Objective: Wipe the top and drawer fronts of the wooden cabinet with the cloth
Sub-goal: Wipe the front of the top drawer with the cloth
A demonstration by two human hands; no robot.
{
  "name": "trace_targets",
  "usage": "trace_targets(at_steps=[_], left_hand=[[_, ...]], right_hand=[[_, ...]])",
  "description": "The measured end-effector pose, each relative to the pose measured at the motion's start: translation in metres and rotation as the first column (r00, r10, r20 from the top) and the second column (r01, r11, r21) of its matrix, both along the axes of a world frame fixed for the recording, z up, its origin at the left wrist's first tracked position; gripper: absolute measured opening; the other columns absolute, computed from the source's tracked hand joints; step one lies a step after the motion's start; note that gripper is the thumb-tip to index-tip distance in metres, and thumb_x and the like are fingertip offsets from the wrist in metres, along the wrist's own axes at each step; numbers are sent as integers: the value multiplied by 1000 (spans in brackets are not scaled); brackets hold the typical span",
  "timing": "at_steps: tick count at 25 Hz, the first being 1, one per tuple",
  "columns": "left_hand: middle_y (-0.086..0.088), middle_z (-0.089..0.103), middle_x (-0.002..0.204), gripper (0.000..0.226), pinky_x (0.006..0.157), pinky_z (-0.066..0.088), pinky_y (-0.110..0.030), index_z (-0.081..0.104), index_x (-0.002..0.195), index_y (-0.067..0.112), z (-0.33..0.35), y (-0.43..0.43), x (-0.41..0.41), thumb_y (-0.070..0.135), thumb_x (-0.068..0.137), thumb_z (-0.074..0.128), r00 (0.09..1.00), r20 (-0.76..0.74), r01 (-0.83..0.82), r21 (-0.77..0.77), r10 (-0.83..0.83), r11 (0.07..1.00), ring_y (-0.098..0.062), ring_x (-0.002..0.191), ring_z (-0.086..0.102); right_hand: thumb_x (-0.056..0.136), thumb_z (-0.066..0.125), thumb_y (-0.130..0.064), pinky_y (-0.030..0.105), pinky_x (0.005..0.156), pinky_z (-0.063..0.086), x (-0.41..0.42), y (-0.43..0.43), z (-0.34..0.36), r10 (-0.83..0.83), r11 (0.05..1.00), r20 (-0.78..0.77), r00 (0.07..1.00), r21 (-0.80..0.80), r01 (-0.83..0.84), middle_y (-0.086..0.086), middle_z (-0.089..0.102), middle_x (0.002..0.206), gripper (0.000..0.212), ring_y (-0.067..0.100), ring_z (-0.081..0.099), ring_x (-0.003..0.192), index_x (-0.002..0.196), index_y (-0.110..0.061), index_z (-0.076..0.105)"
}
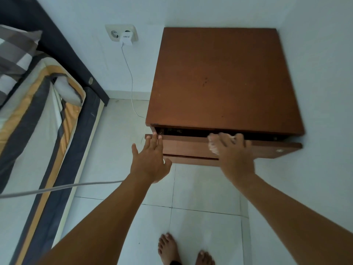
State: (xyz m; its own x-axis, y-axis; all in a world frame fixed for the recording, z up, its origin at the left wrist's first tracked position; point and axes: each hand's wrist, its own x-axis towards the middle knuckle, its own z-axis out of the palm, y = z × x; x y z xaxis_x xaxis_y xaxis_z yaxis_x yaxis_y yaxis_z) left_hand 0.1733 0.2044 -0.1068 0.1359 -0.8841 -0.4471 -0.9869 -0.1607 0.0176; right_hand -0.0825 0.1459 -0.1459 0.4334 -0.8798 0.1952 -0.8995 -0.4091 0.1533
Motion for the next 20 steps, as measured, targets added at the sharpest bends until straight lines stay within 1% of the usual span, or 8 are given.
trace_targets(at_steps=[2,4,6,8,12,14,17,20], left_hand=[[-6,-14,170,80,122,3,-62,-7,162,15,0,0,-3,53,102,28,1000,18,-2,11,2,1000,-26,158,-9],[-7,-15,170,82,122,3,-62,-8,162,14,-2,1,-5,55,102,29,999,34,0,10,0,1000,-27,157,-10],[-8,-15,170,84,121,4,-63,-9,162,13,-6,0,-6,57,101,30,999,38,-7,7,6,1000,-27,157,-10],[-8,-14,170,86,121,5,-63,-9,162,13,-9,0,-7,59,100,30,999,53,-10,5,10,1000,-28,157,-10],[-7,-13,170,89,121,6,-64,-8,162,14,-13,0,-5,62,99,31,998,64,-7,-18,8,1000,-27,158,-9],[-7,-12,171,90,121,7,-64,-8,162,14,-14,2,-4,63,98,32,998,69,7,-37,-5,999,-27,158,-8],[-6,-13,171,90,121,7,-64,-9,162,15,-15,5,0,63,98,31,996,88,40,-61,-34,997,-27,158,-8],[-5,-13,171,87,120,5,-65,-10,162,17,-18,7,7,62,98,30,994,83,78,-92,-70,993,-25,158,-9]], right_hand=[[88,63,-7,43,77,39,-54,-5,-2,-94,995,-77,993,-40,92,9,66,129,51,36,51,94,138,-20,60],[93,51,-9,44,76,36,-108,-9,-5,-176,982,-121,977,-91,166,11,66,129,46,36,49,92,137,-19,60],[92,40,-9,45,74,35,-155,-13,-5,-221,971,-135,966,-126,205,17,64,129,50,38,49,90,139,-13,57],[92,39,-12,45,75,33,-176,-13,-4,-246,965,-188,951,-136,223,20,62,128,51,38,48,91,141,-8,53],[91,55,-11,46,81,35,-155,-11,-13,-361,931,-177,916,-116,345,19,58,127,48,38,49,96,139,-8,51],[86,60,-5,45,81,38,-148,-11,-12,-409,912,-182,894,-90,399,19,59,119,47,38,51,93,133,-8,54],[82,63,1,42,76,43,-146,-12,-4,-431,902,-227,873,-93,421,18,62,104,40,35,53,83,122,-7,60],[88,62,-6,47,82,44,-129,-1,12,-565,818,-146,812,28,574,20,65,105,30,40,58,89,117,-4,61]])
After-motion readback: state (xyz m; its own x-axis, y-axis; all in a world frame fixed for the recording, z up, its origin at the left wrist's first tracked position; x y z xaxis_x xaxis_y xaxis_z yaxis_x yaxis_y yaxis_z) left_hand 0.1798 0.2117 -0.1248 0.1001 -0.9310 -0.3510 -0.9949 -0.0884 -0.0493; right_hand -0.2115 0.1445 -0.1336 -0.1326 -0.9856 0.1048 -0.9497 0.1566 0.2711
